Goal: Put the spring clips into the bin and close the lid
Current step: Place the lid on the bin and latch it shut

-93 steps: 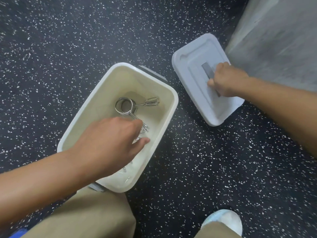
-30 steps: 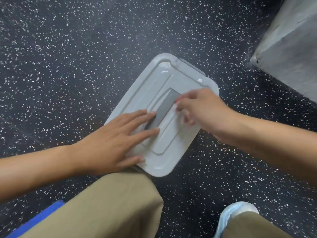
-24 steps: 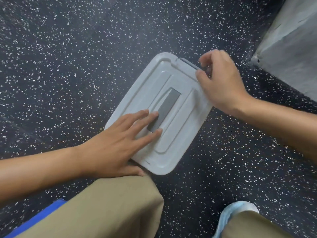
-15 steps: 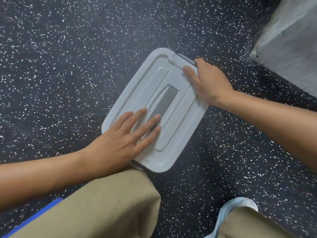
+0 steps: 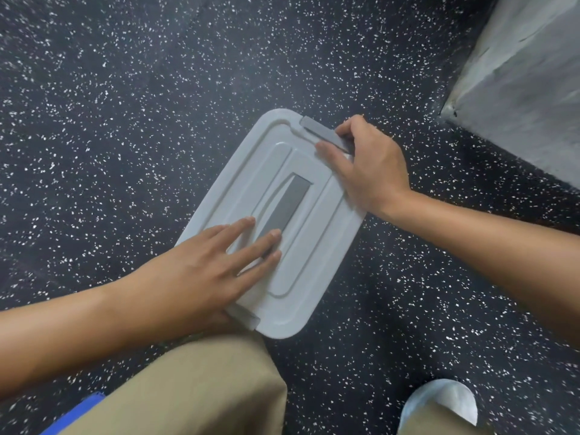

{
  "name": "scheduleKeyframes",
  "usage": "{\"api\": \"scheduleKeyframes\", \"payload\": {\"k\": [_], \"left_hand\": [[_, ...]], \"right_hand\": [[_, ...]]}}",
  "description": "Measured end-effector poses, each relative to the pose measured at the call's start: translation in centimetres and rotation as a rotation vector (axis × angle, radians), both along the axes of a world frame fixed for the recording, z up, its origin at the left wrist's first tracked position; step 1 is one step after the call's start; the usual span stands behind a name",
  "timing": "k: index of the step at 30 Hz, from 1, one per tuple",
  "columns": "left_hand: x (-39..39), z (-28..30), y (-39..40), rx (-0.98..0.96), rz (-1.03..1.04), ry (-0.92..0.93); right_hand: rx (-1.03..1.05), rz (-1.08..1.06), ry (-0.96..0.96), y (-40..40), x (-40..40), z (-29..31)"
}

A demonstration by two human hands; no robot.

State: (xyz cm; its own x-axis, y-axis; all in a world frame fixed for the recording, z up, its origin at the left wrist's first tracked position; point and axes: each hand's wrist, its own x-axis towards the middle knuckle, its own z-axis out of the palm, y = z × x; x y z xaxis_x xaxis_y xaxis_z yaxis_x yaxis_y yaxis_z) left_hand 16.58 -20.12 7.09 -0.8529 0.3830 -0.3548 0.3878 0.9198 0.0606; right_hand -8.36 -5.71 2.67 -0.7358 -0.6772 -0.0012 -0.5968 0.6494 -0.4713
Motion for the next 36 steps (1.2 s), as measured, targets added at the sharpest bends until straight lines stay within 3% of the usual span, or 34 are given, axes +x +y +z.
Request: {"api": "scheduleKeyframes", "payload": {"k": [3, 7, 16, 21, 26, 36], "left_hand": [[-1.3, 1.2, 0.1, 0.088, 0.045, 0.029], [-4.8, 1.3, 1.6, 0.129, 0.126, 0.1], [-10.8, -1.0, 7.3, 0.364, 0.263, 0.205], [-13.3, -2.7, 10.4, 0.513, 0.066, 0.197], [-14.2, -5.0, 11.7, 0.518, -0.073, 0.181], [-13.9, -6.6, 12.1, 0.343, -0.129, 0.161]], "right_hand": [[-0.06, 0.0, 0.0, 0.2, -0.2, -0.5], [-0.223, -0.097, -0.162, 0.4, -0.4, -1.1], [-0.67, -0.707, -0.825, 2.1, -1.3, -2.7], [-0.589, -0.743, -0.932, 7.9, -1.7, -4.5], [-0.5, -0.707, -0.963, 11.4, -1.4, -6.3], [-0.462, -0.58, -1.034, 11.7, 0.3, -6.7]]}}
